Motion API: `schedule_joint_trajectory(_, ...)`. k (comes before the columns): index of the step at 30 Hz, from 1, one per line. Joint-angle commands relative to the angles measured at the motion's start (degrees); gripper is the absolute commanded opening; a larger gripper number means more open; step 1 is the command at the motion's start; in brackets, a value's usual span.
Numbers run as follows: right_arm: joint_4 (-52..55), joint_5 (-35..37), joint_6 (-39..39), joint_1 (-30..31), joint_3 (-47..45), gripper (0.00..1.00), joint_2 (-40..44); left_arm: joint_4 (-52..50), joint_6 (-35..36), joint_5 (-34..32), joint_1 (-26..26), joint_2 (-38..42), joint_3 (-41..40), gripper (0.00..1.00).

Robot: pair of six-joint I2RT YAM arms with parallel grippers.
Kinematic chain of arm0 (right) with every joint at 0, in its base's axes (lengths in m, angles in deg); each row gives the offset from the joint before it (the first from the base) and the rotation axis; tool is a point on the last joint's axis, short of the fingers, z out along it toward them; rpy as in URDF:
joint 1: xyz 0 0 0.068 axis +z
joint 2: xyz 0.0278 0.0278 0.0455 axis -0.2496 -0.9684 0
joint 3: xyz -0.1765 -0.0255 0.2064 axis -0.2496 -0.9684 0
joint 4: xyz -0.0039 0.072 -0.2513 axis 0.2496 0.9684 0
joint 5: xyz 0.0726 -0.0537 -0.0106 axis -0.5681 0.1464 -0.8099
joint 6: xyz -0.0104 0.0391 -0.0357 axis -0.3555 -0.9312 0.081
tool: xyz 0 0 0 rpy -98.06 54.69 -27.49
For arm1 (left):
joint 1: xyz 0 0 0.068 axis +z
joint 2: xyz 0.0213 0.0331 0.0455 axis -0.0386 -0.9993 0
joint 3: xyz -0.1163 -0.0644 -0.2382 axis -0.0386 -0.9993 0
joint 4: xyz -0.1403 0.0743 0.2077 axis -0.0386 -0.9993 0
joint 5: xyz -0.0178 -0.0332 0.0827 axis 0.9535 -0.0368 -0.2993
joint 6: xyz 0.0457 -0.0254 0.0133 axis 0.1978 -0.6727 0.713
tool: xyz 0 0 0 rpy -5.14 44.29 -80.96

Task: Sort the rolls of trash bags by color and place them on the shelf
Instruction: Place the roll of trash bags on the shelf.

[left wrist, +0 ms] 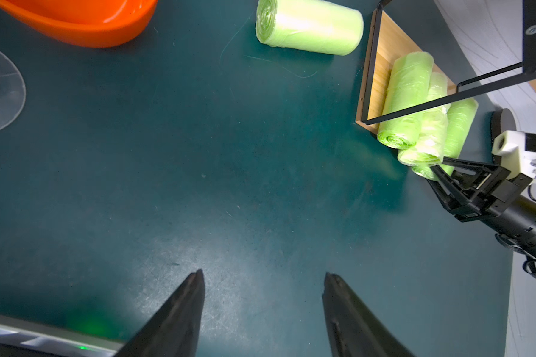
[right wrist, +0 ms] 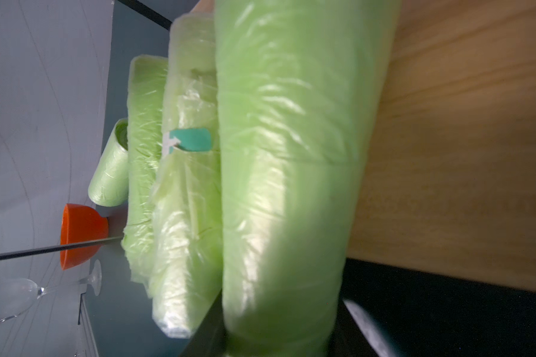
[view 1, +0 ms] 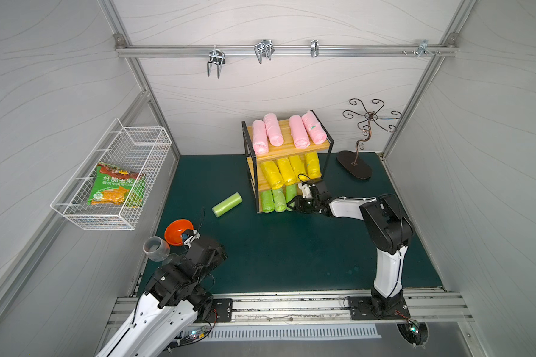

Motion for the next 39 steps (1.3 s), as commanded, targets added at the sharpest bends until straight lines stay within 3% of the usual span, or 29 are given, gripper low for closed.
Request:
schedule_joint_trajectory(1, 1.0, 1.2, 3.4, -0.4, 2.4, 0.24, -0.2, 2.2, 0.3, -0.5, 0.3, -0.3, 0.2, 0.66)
schedule_joint_trajectory(12, 5.5, 1.9, 7.4, -0.3, 4.6, 0.47, -0.1, 1.8, -0.2, -0.3, 0.3, 0.5, -0.3, 0.66)
schedule_joint_trajectory(23, 10.4, 2.9, 12.0, -0.3, 5.8, 0.52, 0.4, 1.8, 0.1, -0.3, 0.3, 0.5, -0.3, 0.66)
schedule_joint_trajectory(26, 11.9, 3.0, 13.2, -0.3, 6.1, 0.55, 1.3, 2.4, 1.3, 0.1, 0.4, 0.0, -0.2, 0.70)
schedule_joint_trajectory(31, 13.9, 3.4, 14.3, -0.3, 5.9, 0.63, 3.4, 4.0, 5.3, 2.6, 0.4, -5.6, 1.8, 0.76)
schedule_joint_trajectory(39, 19.2, 3.1, 15.9, -0.4, 6.0, 0.68, 5.9, 5.2, 12.9, 6.3, 3.1, -16.9, 8.8, 0.85)
